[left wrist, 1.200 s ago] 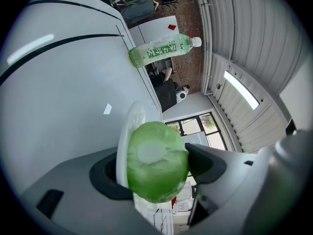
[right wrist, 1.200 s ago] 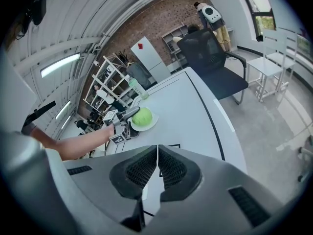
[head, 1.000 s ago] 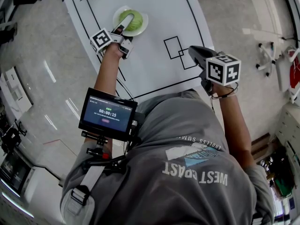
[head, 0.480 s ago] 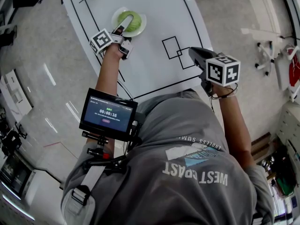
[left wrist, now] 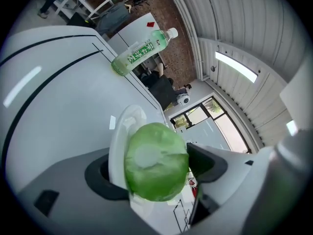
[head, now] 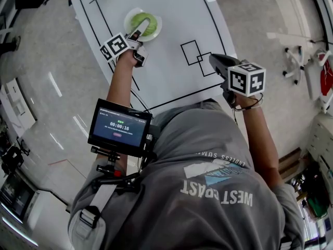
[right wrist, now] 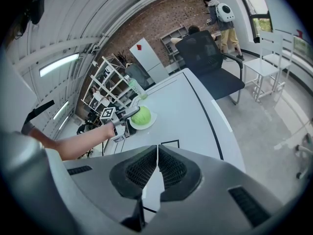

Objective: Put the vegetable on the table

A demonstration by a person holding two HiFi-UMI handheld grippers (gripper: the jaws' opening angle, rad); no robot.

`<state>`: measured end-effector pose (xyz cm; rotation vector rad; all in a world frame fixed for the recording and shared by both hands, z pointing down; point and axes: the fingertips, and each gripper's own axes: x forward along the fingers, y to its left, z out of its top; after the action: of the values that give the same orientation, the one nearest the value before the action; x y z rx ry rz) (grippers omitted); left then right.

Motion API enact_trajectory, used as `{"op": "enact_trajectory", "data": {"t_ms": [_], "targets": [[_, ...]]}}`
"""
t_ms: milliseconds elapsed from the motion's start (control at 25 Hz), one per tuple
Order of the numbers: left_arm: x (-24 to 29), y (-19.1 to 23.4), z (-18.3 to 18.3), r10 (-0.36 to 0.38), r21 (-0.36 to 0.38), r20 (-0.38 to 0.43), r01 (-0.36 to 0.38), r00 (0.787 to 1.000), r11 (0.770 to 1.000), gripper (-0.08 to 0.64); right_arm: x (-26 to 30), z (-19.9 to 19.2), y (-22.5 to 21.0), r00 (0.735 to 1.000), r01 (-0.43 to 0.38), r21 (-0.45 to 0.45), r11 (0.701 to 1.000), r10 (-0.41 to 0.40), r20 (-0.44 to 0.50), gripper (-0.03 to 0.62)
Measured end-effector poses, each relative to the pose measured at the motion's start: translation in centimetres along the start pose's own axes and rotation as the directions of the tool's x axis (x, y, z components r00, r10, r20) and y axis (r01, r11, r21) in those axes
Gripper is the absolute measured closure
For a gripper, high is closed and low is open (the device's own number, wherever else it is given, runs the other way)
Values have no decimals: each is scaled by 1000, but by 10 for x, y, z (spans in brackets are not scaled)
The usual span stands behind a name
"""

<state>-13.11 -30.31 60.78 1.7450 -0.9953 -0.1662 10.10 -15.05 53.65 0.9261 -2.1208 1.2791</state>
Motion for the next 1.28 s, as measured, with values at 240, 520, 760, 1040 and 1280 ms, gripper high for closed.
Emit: {"op": "enact_trajectory", "data": {"t_ms": [240,520,760,1040,1280], "targets": [[-1,4,-2,40,71,-14,-39,999,997,190,0,-2,-1,1000,2,-2,1000,-2,-1,583],[1,3,3,93,154,-8,-91,996,984,172,-1,0,-2,1000,4,-7,1000,-4,-5,583],[1,4,7,125,229,4,-123,992,966,156,-1,-2,-2,1000,7,-8,1000,-7,-5,583],[-2,11,12,203,320,30,-202,979,926,112,-2,-3,-4,1000,10,-5,1000,-10,-1,583],[-6,20,12,237,366,26,-230,971,902,92,0,-9,-6,1000,11,-3,1000,-11,-8,583]]}}
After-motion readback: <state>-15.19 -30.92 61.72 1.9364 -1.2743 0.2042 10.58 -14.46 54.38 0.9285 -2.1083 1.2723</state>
